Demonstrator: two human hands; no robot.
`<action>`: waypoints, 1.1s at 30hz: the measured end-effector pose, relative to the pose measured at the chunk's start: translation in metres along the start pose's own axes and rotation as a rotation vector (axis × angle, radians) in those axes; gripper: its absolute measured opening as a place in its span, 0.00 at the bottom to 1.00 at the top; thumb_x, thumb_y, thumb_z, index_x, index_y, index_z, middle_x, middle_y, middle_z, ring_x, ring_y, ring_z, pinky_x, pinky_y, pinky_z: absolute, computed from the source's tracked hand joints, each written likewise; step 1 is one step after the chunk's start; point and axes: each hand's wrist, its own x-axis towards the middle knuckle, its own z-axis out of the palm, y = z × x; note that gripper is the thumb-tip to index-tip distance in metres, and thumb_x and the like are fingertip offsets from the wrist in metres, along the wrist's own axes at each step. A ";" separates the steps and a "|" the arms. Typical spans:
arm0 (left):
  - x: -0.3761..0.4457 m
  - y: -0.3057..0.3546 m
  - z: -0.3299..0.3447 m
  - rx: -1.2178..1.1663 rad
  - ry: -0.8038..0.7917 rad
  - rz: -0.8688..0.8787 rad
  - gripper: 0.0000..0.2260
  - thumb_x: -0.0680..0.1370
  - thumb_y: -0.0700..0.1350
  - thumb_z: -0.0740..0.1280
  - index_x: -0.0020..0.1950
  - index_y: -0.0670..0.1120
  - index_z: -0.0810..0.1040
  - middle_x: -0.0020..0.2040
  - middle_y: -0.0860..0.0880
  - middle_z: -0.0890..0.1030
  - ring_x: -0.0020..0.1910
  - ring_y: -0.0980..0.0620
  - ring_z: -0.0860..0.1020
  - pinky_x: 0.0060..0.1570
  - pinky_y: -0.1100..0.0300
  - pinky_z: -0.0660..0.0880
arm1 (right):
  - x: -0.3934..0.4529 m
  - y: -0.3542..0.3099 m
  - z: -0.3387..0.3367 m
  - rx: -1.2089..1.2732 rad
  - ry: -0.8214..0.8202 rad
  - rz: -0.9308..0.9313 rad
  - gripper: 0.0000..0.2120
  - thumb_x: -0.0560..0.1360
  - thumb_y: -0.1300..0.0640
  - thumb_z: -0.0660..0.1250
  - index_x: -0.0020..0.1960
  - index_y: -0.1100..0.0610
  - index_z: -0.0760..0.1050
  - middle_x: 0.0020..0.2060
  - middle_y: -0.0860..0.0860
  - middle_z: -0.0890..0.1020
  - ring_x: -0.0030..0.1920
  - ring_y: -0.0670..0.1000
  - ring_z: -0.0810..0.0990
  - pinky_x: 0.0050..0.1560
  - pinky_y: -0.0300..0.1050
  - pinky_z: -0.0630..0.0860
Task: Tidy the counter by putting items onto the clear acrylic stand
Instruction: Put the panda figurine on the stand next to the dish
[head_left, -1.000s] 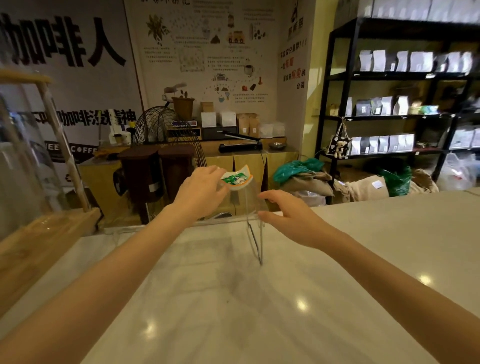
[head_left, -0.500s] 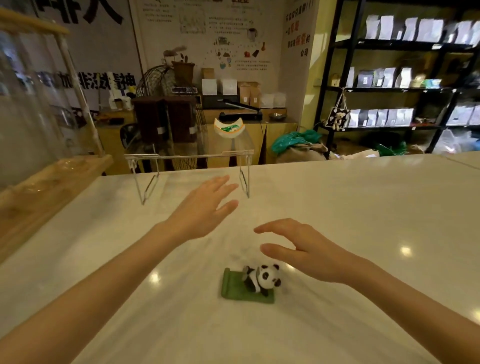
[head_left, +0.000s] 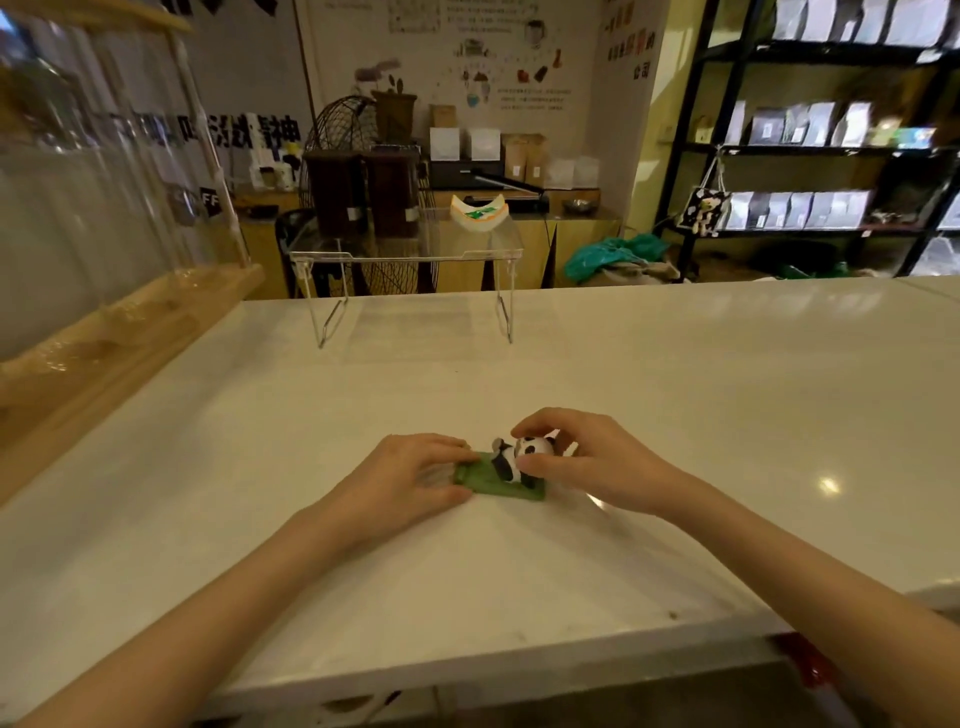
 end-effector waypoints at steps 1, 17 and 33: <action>0.000 0.000 0.001 -0.004 0.016 0.020 0.16 0.72 0.47 0.69 0.60 0.48 0.78 0.60 0.50 0.79 0.56 0.63 0.73 0.52 0.81 0.63 | 0.000 0.000 0.000 0.026 0.007 0.012 0.13 0.73 0.52 0.67 0.57 0.51 0.75 0.49 0.44 0.79 0.40 0.43 0.75 0.39 0.25 0.70; 0.061 0.004 -0.062 -0.127 0.141 -0.052 0.13 0.68 0.46 0.73 0.52 0.49 0.82 0.44 0.56 0.82 0.41 0.64 0.80 0.44 0.73 0.76 | 0.075 -0.016 -0.053 0.265 0.168 -0.007 0.08 0.70 0.59 0.69 0.48 0.56 0.80 0.38 0.52 0.83 0.33 0.46 0.79 0.35 0.39 0.77; 0.203 -0.014 -0.158 -0.033 0.356 0.000 0.15 0.72 0.44 0.70 0.58 0.44 0.79 0.51 0.48 0.84 0.41 0.58 0.79 0.45 0.73 0.74 | 0.229 -0.031 -0.134 0.276 0.482 -0.113 0.09 0.70 0.58 0.70 0.50 0.54 0.80 0.41 0.49 0.81 0.40 0.46 0.80 0.40 0.40 0.80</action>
